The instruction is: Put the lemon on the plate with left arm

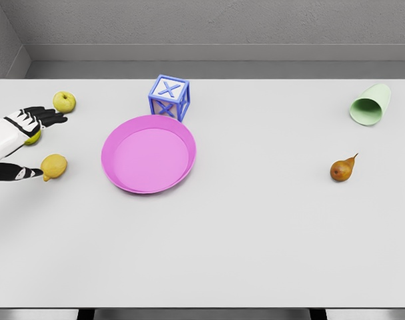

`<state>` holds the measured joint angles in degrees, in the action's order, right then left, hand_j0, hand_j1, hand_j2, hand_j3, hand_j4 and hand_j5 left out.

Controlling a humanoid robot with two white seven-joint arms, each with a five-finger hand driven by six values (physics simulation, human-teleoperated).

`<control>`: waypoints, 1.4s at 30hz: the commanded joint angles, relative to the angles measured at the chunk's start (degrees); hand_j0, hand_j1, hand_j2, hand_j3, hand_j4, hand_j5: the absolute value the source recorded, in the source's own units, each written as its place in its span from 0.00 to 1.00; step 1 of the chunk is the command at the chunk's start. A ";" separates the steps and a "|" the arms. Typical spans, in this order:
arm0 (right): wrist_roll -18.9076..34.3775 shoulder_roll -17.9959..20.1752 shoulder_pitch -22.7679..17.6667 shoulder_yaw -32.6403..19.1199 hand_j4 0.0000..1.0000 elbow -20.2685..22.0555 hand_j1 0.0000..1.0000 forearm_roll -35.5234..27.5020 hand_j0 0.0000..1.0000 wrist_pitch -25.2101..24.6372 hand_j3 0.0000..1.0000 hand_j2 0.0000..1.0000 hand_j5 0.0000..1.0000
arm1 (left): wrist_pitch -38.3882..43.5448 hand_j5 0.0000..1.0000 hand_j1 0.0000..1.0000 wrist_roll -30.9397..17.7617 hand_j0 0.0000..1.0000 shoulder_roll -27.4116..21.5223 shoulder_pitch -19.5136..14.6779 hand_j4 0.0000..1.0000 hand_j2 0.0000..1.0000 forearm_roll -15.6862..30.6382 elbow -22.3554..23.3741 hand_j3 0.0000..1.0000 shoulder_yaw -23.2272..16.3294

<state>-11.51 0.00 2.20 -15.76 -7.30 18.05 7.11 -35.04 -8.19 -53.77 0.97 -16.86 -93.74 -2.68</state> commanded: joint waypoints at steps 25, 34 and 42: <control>0.00 0.00 0.00 0.11 1.00 0.00 1.00 -0.03 1.00 -0.08 1.00 1.00 1.00 | 0.04 1.00 1.00 -23.45 1.00 2.44 -10.46 1.00 1.00 -9.50 5.41 1.00 -7.16; 0.00 0.00 0.00 0.02 1.00 0.00 1.00 -0.03 1.00 -0.08 1.00 1.00 1.00 | 0.04 1.00 1.00 -23.54 1.00 5.16 -13.36 1.00 1.00 -12.05 11.38 1.00 -6.90; 0.00 0.00 0.00 0.02 1.00 0.00 1.00 -0.03 1.00 -0.08 1.00 1.00 1.00 | 0.04 1.00 1.00 -23.45 1.00 6.13 -14.15 1.00 1.00 -13.72 11.74 1.00 -7.16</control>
<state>-11.51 0.00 2.20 -15.73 -7.30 18.05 7.03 -35.14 -31.67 -47.68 -13.18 -30.73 -82.10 -9.86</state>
